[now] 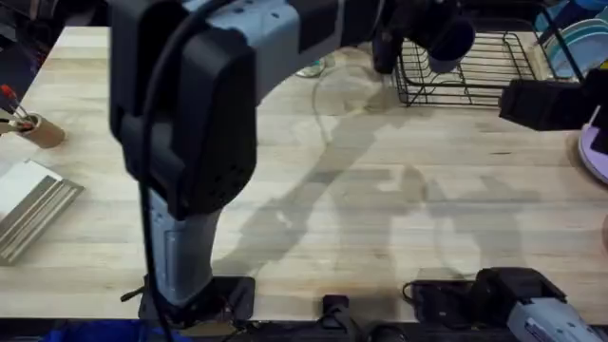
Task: Pick up the cup on the table and put them onto the rack.
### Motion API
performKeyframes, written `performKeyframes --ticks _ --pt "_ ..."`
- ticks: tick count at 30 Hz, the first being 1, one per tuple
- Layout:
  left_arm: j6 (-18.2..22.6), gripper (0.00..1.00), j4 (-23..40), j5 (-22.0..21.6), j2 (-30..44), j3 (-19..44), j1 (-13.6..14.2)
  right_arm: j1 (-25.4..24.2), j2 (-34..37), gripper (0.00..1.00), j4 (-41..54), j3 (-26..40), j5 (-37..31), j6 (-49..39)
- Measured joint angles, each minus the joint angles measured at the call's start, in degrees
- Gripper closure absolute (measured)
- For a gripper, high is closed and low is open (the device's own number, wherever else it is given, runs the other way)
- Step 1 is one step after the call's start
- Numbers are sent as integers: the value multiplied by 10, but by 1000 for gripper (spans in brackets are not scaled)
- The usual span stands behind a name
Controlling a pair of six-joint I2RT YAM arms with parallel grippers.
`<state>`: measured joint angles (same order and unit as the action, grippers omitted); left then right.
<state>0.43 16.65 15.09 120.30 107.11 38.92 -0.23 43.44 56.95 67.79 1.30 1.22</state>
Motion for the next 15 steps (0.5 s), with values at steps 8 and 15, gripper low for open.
performKeyframes --ticks 8,15 --pt "0 960 -6 -28 28 0 0 0 0 5 0 0 0 0" --pt "0 961 -11 -47 28 0 0 0 0 5 0 0 0 0"
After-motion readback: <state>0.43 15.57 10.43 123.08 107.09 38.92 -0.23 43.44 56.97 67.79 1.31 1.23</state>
